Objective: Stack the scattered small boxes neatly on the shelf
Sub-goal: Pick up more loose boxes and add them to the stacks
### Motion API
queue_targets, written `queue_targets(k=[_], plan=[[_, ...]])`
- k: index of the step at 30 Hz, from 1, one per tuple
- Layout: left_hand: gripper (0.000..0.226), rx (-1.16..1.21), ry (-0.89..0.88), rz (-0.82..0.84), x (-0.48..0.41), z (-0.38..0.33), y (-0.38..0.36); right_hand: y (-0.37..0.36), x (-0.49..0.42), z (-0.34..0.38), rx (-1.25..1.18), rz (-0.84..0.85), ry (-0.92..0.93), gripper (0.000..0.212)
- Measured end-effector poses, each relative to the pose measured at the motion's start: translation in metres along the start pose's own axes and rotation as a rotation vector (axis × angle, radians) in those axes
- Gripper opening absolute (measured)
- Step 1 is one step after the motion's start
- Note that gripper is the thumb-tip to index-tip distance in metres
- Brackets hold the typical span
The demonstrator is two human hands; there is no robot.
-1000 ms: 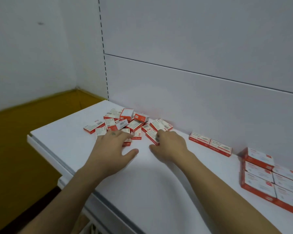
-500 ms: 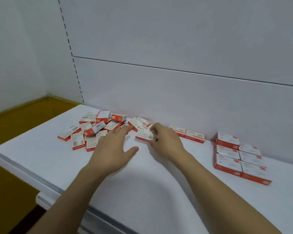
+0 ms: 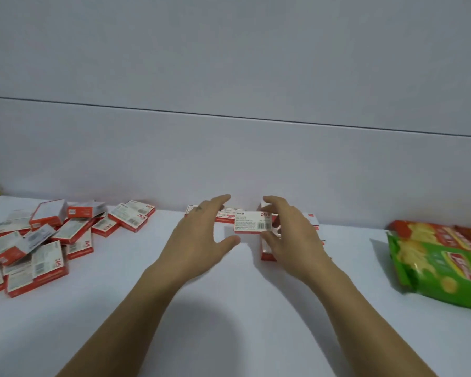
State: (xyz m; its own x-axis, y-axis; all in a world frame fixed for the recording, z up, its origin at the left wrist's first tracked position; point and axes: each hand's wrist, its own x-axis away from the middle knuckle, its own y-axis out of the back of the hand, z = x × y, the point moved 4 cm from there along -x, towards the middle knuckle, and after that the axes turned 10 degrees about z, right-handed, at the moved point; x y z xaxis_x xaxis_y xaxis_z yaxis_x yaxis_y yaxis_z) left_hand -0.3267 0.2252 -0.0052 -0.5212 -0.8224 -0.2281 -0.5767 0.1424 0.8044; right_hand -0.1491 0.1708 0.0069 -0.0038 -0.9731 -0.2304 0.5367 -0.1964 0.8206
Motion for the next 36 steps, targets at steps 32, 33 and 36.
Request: queue_targets(k=[32,33,36], plan=[[0.046,0.206,-0.300,-0.158,0.023,-0.007,-0.004,-0.020,0.019,0.017,-0.502,0.016,-0.061,0.045],[0.046,0.181,-0.331,-0.167,0.024,-0.011,-0.004,-0.022,0.019,0.018,-0.551,0.041,-0.075,0.047],[0.045,0.115,-0.386,-0.188,0.027,-0.021,-0.008,-0.026,0.021,0.023,-0.689,0.075,-0.072,0.035]])
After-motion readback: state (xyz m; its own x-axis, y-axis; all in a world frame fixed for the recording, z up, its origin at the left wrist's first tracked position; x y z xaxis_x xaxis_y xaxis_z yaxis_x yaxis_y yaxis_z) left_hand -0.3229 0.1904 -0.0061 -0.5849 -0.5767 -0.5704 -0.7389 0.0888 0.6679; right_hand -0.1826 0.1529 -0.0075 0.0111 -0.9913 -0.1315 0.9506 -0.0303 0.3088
